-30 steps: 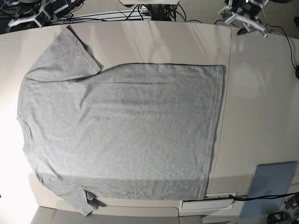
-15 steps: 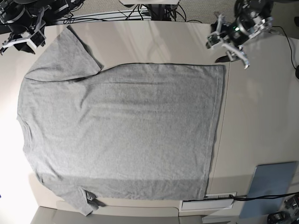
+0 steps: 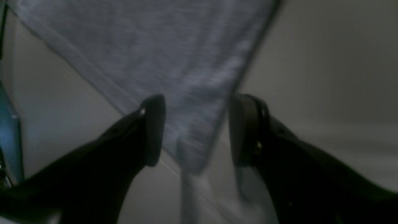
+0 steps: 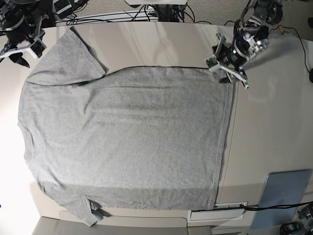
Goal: Fold the T-shirt properly
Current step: 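Move the left gripper to the grey shirt's hem corner and grasp it, then move the right gripper to the shoulder edge by the collar and grasp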
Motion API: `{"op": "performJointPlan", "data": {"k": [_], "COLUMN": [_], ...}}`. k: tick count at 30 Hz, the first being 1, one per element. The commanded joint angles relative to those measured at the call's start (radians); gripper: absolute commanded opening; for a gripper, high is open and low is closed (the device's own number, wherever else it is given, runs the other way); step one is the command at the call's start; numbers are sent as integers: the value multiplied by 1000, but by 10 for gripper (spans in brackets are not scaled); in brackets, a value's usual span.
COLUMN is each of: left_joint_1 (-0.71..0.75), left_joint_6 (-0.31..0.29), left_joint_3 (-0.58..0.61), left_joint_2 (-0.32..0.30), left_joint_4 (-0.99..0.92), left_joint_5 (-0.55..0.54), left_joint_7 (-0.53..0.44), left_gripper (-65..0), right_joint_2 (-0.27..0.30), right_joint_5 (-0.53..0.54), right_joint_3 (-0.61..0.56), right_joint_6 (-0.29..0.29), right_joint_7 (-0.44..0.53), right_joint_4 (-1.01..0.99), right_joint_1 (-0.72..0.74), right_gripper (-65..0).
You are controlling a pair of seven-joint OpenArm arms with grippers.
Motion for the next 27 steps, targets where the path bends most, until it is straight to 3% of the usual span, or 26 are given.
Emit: {"op": "performJointPlan", "data": {"k": [1,13,18,21,24,27], "left_joint_1": [1,-71,-71,-71,-71,-71], "left_joint_6": [-16,-25,-91,-156,-159,-160], "left_joint_3": [-1,-1,-1,-1,-1,-1], "left_joint_2": [-11,-11,-11,-11,-11,-11], "left_joint_4": [-29,-172,-202,-203,-203,-203], "left_joint_5": [27,28,28,28,28,27], "left_joint_7": [47,36,30,28,29,29], "left_gripper": [-311,-320,-399,-522,-633,-650], "right_joint_2": [18,142,142,142,145,162], "right_joint_5": [-1,-1,-1,-1,-2,-47], "right_joint_3": [11,11,11,11,11,0], "right_joint_6": [-10,-6,-6,-3,32,32], "right_joint_7": [17,23,27,27,39,89], "right_joint_4": [11,11,11,11,5,-43], "right_joint_1": [-3,-3,-3,-3,-3,-3], "right_gripper": [-383,-383,-383,-383,-384,-384]}}
